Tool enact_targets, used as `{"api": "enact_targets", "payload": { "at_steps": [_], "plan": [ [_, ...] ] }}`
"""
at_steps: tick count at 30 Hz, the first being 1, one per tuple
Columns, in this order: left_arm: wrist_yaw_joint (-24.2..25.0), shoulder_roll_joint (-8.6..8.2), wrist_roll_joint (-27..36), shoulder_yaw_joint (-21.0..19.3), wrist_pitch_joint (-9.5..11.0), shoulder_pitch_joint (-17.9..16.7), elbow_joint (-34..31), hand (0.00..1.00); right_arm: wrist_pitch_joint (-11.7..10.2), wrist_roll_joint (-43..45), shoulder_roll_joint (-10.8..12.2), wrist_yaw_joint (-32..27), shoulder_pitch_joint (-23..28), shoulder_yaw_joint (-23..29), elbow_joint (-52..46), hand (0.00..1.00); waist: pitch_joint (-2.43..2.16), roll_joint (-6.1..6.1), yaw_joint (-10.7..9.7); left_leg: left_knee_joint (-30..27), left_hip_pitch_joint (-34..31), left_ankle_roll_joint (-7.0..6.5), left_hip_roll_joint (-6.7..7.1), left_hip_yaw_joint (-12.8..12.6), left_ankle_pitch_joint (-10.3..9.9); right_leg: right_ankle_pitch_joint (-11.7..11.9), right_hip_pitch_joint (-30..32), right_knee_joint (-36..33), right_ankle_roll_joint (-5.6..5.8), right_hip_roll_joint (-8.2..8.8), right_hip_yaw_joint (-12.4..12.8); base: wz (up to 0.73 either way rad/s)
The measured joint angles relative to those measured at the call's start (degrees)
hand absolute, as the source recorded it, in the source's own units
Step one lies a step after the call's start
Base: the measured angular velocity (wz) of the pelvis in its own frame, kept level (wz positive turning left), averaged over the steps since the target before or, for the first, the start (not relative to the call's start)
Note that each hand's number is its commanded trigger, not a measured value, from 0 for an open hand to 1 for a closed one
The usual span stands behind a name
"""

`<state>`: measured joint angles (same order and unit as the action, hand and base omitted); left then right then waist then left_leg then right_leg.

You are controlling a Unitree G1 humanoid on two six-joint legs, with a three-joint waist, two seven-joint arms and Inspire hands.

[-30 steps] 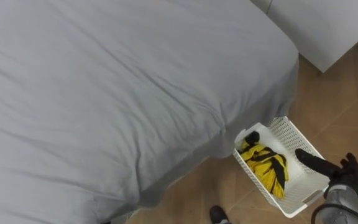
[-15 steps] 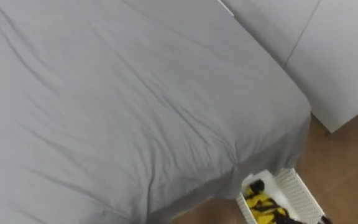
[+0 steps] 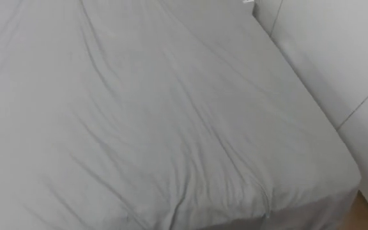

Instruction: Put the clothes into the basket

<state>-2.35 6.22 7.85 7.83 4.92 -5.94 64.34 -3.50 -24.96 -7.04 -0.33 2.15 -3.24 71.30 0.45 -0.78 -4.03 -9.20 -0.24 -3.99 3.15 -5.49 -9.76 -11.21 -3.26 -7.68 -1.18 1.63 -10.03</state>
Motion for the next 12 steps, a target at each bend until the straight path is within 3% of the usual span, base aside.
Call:
{"api": "enact_targets", "payload": {
  "at_steps": [4, 12],
  "plan": [
    [-0.9, -0.14, 0.4, -1.1, 0.1, -0.2, 0.0, 0.00, 0.0, 0.4, 0.1, 0.1, -0.3, -1.1, 0.2, 0.00, 0.20, -0.51, 2.6, -0.2, 0.2, -0.02, 0.29, 1.2, 0.0, -0.1, -0.7, 0.0, 0.15, 0.21, -1.2, 0.17],
    [-2.1, -0.29, -0.6, -3.4, 0.1, -0.5, 0.0, 0.00, 0.0, 3.3, 1.0, 0.4, -2.0, -2.4, 0.0, 0.00, 0.28, -1.39, 3.6, 0.0, 0.3, -0.06, 0.43, 3.1, 0.0, -0.1, -1.3, 0.0, 0.15, 0.18, -2.8, 0.11]
  ]
}}
